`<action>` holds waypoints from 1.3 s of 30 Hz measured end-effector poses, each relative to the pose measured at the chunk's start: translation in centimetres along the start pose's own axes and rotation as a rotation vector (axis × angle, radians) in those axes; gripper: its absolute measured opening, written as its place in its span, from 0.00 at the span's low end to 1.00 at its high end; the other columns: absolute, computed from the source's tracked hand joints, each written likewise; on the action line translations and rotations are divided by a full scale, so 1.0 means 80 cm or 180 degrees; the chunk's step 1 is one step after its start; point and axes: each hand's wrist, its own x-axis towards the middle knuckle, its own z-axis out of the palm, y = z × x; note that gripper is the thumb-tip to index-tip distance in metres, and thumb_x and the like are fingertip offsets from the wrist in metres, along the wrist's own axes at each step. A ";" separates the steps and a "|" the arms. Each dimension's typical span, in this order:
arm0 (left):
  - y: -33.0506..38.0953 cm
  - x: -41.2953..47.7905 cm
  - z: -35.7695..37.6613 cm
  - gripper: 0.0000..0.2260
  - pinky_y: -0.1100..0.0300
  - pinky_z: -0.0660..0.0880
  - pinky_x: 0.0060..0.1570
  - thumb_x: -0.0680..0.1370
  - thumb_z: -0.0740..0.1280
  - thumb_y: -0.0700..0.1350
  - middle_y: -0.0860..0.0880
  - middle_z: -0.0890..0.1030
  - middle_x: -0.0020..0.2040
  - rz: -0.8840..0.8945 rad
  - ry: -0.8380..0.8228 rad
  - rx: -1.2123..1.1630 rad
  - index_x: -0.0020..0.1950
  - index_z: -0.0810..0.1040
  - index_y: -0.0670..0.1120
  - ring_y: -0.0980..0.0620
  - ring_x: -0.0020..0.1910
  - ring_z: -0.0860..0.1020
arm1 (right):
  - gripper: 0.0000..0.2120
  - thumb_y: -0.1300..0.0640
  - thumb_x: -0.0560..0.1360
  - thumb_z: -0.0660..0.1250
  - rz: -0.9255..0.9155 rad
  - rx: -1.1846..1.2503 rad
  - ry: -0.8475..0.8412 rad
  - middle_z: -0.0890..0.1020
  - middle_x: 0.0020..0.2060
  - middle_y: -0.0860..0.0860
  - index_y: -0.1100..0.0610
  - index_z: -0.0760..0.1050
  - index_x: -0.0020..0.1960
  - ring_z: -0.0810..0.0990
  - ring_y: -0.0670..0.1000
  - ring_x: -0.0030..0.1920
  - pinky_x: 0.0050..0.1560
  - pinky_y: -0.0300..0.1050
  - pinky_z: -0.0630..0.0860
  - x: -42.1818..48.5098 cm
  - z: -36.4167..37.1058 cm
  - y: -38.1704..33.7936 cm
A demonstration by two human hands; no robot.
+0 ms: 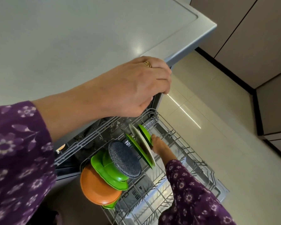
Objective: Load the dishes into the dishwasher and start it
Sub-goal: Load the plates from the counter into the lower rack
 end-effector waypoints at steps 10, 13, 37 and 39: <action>-0.006 -0.008 -0.007 0.13 0.57 0.64 0.69 0.74 0.63 0.37 0.51 0.81 0.56 0.0215 0.0222 -0.0426 0.56 0.80 0.46 0.51 0.64 0.72 | 0.13 0.65 0.76 0.62 0.0399 0.0072 0.0388 0.75 0.56 0.59 0.64 0.69 0.59 0.75 0.58 0.57 0.53 0.46 0.73 -0.083 -0.055 -0.023; -0.005 -0.008 -0.004 0.12 0.57 0.66 0.68 0.74 0.65 0.36 0.50 0.82 0.55 0.0187 0.0287 -0.0520 0.55 0.81 0.44 0.50 0.61 0.75 | 0.10 0.62 0.76 0.63 0.0359 0.0349 0.0633 0.76 0.53 0.56 0.62 0.71 0.56 0.74 0.54 0.53 0.51 0.43 0.72 -0.137 -0.069 -0.050; 0.113 -0.516 -0.244 0.17 0.60 0.66 0.64 0.76 0.65 0.44 0.50 0.77 0.63 -0.3432 0.1280 -0.0765 0.65 0.74 0.46 0.50 0.64 0.71 | 0.09 0.60 0.74 0.66 -0.1877 0.0391 0.1002 0.77 0.30 0.53 0.56 0.71 0.36 0.74 0.52 0.33 0.35 0.40 0.64 -0.460 -0.121 -0.534; 0.119 -0.578 -0.259 0.16 0.60 0.67 0.62 0.76 0.66 0.43 0.49 0.77 0.61 -0.3762 0.1344 -0.0677 0.63 0.75 0.46 0.49 0.62 0.73 | 0.08 0.60 0.74 0.66 -0.2134 0.0329 0.0890 0.77 0.30 0.51 0.57 0.72 0.36 0.74 0.50 0.32 0.32 0.34 0.65 -0.468 -0.111 -0.587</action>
